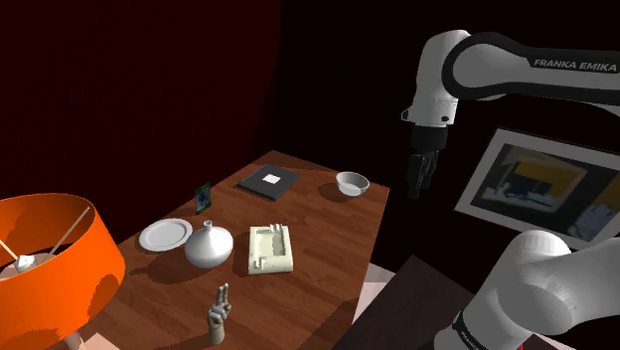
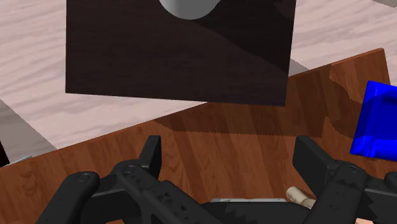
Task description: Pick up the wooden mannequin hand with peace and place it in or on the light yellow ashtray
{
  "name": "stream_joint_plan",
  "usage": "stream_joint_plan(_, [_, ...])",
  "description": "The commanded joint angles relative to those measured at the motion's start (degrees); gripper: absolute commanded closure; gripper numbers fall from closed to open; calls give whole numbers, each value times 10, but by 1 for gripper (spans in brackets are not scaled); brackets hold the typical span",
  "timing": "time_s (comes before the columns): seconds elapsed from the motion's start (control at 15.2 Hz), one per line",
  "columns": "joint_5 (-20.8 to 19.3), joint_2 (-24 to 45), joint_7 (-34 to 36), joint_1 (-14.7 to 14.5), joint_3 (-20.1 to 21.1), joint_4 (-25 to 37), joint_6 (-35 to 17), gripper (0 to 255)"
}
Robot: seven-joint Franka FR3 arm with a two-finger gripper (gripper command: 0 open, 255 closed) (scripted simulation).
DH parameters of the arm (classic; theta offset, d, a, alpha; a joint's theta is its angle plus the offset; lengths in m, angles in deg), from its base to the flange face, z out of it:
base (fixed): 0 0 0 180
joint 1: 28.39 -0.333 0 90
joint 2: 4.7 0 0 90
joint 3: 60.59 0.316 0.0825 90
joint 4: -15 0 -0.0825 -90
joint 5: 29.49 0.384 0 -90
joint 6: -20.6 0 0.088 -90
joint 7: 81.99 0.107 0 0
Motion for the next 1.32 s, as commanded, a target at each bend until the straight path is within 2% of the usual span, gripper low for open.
stream_joint_plan(0.0, [0,0,0,0,0,0,0,0])
stream_joint_plan(0.33, [32,33,43,-22,53,-39,-93,0])
stream_joint_plan(0.73, [60,104,94,-47,117,-60,-209,0])
stream_joint_plan(1.25, [57,246,174,-65,200,-39,-360,0])
